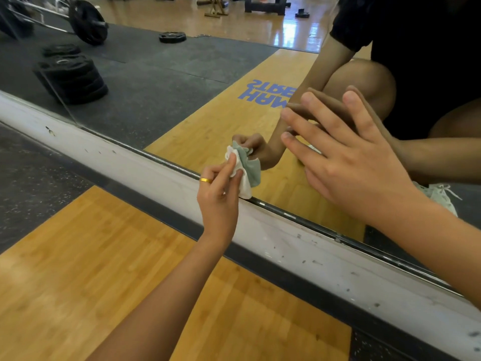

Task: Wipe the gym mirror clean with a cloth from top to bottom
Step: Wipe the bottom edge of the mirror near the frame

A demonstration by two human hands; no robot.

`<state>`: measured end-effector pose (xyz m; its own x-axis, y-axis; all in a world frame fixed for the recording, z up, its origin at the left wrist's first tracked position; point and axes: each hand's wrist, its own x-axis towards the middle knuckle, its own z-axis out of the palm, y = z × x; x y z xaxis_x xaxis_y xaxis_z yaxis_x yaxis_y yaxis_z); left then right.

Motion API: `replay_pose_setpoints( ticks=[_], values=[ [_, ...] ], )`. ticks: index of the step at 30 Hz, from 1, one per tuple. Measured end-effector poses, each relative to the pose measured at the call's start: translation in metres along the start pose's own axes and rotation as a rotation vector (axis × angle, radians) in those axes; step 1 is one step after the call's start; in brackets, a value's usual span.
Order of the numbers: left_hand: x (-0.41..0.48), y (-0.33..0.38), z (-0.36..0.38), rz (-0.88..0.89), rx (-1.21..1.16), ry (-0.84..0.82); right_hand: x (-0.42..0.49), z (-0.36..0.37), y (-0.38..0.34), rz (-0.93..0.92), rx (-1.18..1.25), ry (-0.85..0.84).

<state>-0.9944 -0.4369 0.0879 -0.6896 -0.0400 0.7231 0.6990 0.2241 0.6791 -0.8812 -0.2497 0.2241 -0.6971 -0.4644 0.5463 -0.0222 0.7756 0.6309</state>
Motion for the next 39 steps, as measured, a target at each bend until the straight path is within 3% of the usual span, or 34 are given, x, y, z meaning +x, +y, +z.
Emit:
replay_pose_setpoints(
  ticks=[7,12,15,20,25,31,35,39],
  values=[
    [-0.028,-0.025,-0.011,0.066,0.14,-0.157,0.001,-0.001,0.0,0.004,0.002,0.009],
    [0.005,0.008,0.001,0.029,0.033,0.051,0.001,0.0,0.0,0.001,-0.011,-0.006],
    [0.0,0.016,0.013,0.1,0.024,0.006,0.001,-0.001,0.0,0.008,-0.023,-0.006],
    [-0.037,-0.008,0.006,0.051,0.083,-0.133,0.0,-0.003,0.001,0.003,-0.022,-0.028],
    [-0.014,0.019,0.011,-0.02,-0.023,0.053,0.001,-0.002,0.0,0.001,-0.026,-0.041],
    [-0.01,0.008,0.019,0.157,0.049,-0.031,0.002,-0.004,0.0,0.003,-0.029,-0.031],
    [-0.024,-0.001,0.011,0.133,0.095,-0.101,0.002,-0.005,0.0,0.002,-0.033,-0.032],
    [-0.017,0.011,0.01,0.078,0.103,-0.031,0.002,-0.005,0.0,0.002,-0.035,-0.043]
  ],
)
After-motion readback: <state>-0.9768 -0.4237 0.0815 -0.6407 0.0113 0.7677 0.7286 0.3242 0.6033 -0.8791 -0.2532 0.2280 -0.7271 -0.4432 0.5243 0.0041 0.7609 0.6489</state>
